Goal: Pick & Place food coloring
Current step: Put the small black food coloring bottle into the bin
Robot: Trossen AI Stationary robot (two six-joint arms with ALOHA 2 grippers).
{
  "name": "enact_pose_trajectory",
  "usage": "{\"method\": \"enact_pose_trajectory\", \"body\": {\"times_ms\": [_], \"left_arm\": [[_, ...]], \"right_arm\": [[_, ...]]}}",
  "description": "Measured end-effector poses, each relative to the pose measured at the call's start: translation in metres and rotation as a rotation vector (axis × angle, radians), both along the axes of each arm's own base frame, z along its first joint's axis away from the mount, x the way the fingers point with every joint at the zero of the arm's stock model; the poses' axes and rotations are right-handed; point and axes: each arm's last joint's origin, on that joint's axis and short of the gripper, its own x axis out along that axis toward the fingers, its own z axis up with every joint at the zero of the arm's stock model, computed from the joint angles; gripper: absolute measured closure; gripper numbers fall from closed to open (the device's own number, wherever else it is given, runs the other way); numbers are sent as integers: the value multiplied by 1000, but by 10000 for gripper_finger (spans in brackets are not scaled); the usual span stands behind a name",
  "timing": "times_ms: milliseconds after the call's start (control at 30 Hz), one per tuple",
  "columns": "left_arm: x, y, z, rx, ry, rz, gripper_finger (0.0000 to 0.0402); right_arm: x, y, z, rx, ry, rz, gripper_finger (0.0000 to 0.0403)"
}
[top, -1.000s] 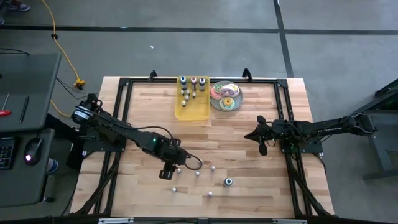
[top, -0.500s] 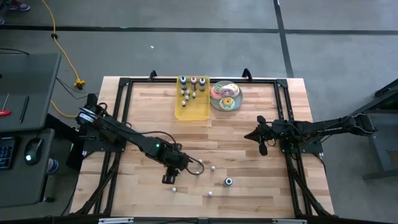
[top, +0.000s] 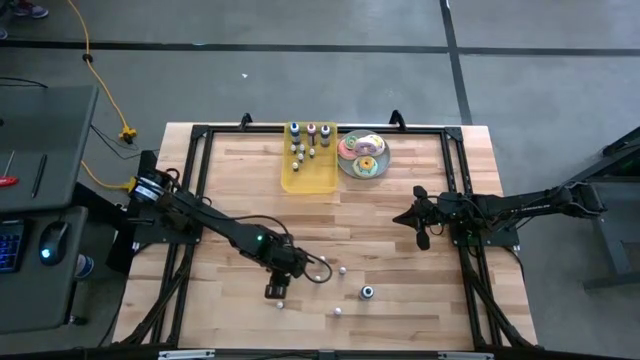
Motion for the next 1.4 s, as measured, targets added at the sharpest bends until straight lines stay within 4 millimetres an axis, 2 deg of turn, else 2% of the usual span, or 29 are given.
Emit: {"method": "enact_pose_trajectory", "body": {"times_ms": [833, 1400], "left_arm": [[-3, 3, -6, 56, 46, 61, 207], [1, 0, -13, 11, 64, 75, 208]], "right_arm": [[0, 0, 0, 0, -2, 0, 402], [0, 0, 0, 0, -1, 0, 402]]}}
